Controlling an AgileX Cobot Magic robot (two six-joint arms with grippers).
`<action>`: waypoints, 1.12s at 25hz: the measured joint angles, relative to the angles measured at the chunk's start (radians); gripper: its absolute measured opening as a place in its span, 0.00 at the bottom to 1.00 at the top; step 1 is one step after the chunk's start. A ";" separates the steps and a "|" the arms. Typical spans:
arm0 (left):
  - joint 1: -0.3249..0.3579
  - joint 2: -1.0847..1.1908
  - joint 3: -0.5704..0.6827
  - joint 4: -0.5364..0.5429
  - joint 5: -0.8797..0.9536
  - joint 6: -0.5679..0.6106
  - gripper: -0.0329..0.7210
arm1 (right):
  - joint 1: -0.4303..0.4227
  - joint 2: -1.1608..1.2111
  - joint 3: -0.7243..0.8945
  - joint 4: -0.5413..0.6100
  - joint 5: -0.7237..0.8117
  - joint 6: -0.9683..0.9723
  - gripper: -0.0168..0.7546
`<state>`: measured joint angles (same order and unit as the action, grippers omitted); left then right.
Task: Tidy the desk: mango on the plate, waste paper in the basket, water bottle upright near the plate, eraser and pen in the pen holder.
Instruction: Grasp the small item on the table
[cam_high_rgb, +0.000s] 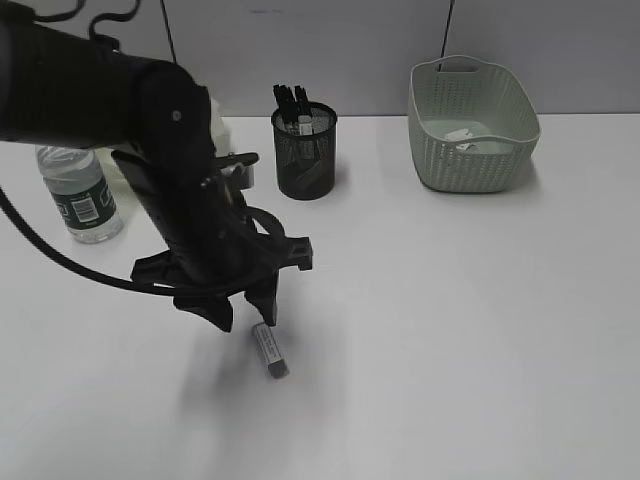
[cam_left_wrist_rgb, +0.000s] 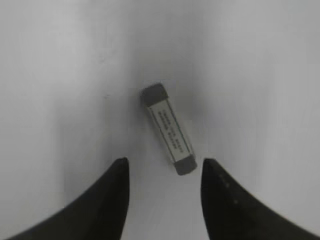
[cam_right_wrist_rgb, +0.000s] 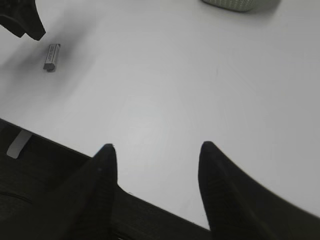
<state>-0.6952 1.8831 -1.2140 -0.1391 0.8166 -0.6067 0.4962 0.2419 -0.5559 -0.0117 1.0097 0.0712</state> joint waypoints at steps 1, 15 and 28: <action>-0.008 0.012 -0.017 0.028 0.011 -0.040 0.52 | 0.000 0.000 0.000 0.000 0.000 0.000 0.57; -0.033 0.103 -0.056 0.072 0.022 -0.310 0.52 | 0.000 0.000 0.000 -0.002 -0.007 0.000 0.57; -0.035 0.168 -0.059 0.067 -0.041 -0.320 0.52 | 0.000 0.000 0.000 -0.003 -0.008 0.000 0.57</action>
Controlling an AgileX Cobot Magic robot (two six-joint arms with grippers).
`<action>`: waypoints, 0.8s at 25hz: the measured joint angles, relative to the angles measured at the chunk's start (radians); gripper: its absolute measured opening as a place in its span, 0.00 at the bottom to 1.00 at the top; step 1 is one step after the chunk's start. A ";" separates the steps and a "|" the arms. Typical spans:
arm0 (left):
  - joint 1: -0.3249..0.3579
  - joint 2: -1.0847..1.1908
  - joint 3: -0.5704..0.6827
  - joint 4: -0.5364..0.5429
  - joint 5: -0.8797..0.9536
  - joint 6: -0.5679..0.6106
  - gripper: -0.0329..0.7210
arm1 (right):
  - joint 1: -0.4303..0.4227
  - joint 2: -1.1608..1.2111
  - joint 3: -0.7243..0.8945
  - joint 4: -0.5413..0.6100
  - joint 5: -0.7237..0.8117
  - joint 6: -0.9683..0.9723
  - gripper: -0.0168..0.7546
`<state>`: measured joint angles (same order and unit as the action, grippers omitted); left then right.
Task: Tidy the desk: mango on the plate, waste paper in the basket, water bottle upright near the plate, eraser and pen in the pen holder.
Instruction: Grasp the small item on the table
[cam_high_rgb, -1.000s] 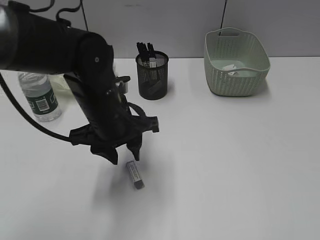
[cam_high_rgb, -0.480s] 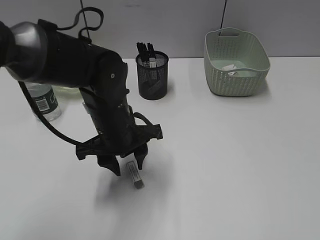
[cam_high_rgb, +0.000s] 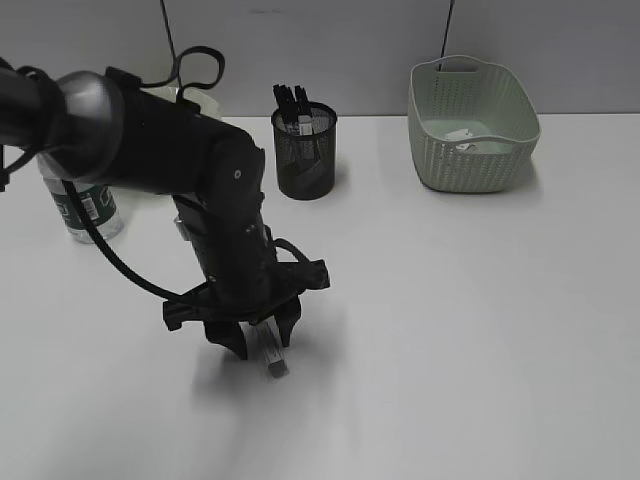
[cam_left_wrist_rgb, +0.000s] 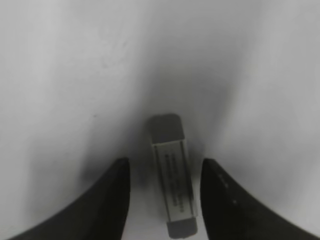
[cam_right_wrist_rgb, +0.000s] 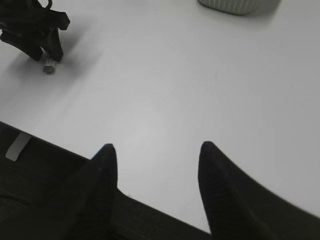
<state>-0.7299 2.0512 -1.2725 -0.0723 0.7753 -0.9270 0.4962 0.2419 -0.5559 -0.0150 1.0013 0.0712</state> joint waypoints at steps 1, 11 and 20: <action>0.000 0.005 0.000 -0.001 0.000 0.000 0.51 | 0.000 0.000 0.000 0.000 0.000 0.000 0.57; 0.000 0.009 -0.002 -0.001 -0.004 0.000 0.29 | 0.000 0.000 0.000 0.000 -0.002 0.000 0.57; 0.000 0.009 -0.021 -0.016 0.010 0.000 0.26 | 0.000 0.000 0.000 0.000 -0.003 0.001 0.57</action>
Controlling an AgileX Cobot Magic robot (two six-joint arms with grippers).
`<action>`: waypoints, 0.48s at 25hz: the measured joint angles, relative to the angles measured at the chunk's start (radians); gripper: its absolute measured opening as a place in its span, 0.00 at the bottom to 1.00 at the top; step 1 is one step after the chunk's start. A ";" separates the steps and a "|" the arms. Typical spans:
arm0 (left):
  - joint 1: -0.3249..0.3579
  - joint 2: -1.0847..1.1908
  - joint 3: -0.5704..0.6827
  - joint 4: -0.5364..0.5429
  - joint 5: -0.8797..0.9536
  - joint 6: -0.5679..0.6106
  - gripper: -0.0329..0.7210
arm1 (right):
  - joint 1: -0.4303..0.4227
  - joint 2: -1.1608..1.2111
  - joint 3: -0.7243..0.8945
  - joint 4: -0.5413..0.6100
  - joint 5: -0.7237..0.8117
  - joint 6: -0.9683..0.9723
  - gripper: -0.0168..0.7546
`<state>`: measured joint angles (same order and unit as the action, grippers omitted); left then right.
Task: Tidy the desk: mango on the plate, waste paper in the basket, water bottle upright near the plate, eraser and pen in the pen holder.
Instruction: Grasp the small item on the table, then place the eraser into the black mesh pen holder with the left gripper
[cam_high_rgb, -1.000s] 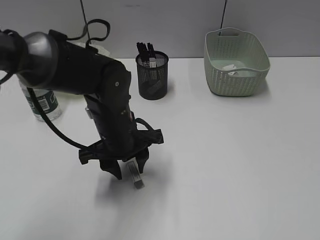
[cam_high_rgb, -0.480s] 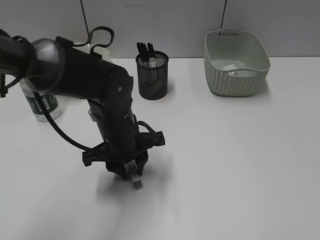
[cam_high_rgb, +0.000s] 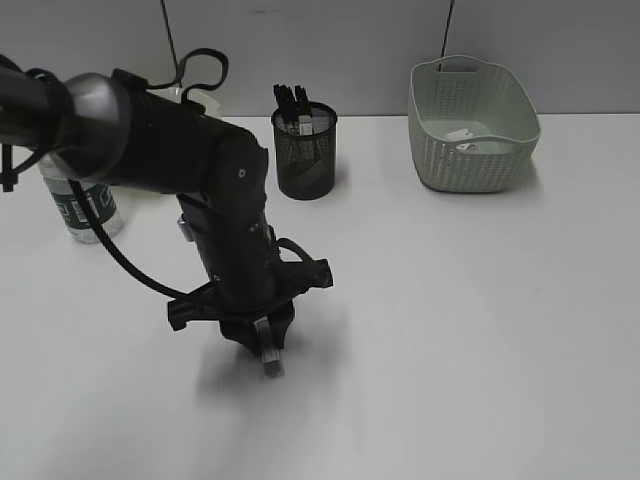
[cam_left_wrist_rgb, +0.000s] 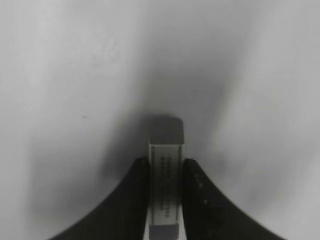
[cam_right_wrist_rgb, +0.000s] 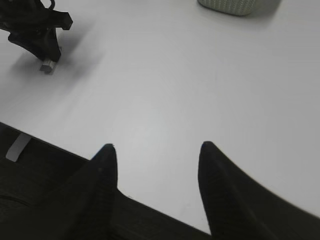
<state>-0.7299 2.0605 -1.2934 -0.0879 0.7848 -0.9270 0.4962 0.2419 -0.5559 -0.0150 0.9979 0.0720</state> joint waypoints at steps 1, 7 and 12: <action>0.000 0.000 -0.011 -0.003 0.003 0.000 0.26 | 0.000 0.000 0.000 0.000 0.000 0.000 0.57; 0.000 -0.025 -0.134 0.045 0.026 0.016 0.26 | 0.000 0.000 0.000 0.000 -0.001 0.000 0.57; 0.027 -0.032 -0.312 0.157 0.053 0.019 0.26 | 0.000 0.000 0.000 0.000 -0.001 0.000 0.57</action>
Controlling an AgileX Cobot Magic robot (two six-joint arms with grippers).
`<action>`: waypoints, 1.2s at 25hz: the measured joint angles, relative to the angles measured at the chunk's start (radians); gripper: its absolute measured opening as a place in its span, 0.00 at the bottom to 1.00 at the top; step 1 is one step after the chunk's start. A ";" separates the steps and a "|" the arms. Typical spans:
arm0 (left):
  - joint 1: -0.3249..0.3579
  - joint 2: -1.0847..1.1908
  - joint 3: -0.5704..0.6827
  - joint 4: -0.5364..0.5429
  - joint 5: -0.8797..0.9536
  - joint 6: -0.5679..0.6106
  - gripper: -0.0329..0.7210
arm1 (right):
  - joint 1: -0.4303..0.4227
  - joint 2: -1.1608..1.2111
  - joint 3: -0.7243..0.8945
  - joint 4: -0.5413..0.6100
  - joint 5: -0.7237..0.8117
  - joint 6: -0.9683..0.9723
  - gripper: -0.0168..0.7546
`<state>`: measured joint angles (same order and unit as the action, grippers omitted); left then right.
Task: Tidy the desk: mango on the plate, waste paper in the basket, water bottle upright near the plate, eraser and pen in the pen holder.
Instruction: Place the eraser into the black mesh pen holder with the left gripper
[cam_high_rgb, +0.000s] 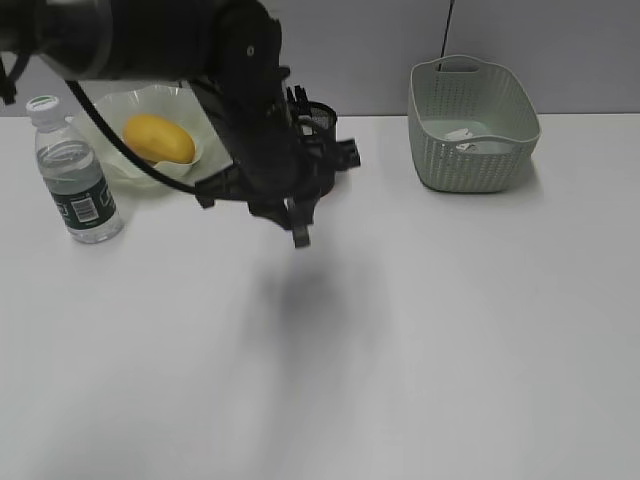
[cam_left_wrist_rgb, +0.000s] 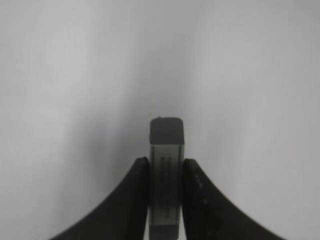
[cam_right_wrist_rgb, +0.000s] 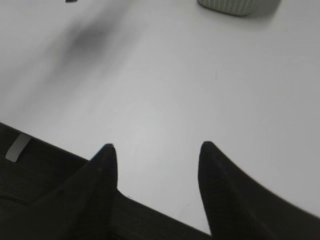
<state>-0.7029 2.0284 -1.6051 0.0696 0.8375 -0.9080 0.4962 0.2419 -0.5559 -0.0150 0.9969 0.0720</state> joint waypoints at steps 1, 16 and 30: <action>0.011 0.000 -0.030 0.021 -0.003 0.000 0.26 | 0.000 0.000 0.000 0.000 -0.001 0.000 0.57; 0.185 0.063 -0.152 0.070 -0.364 0.000 0.26 | 0.000 0.000 0.000 0.000 -0.003 0.000 0.57; 0.183 0.176 -0.152 0.208 -0.661 0.000 0.27 | 0.000 0.000 0.000 -0.001 -0.004 0.000 0.57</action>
<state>-0.5200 2.2040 -1.7572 0.2778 0.1766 -0.9080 0.4962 0.2419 -0.5559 -0.0155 0.9928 0.0720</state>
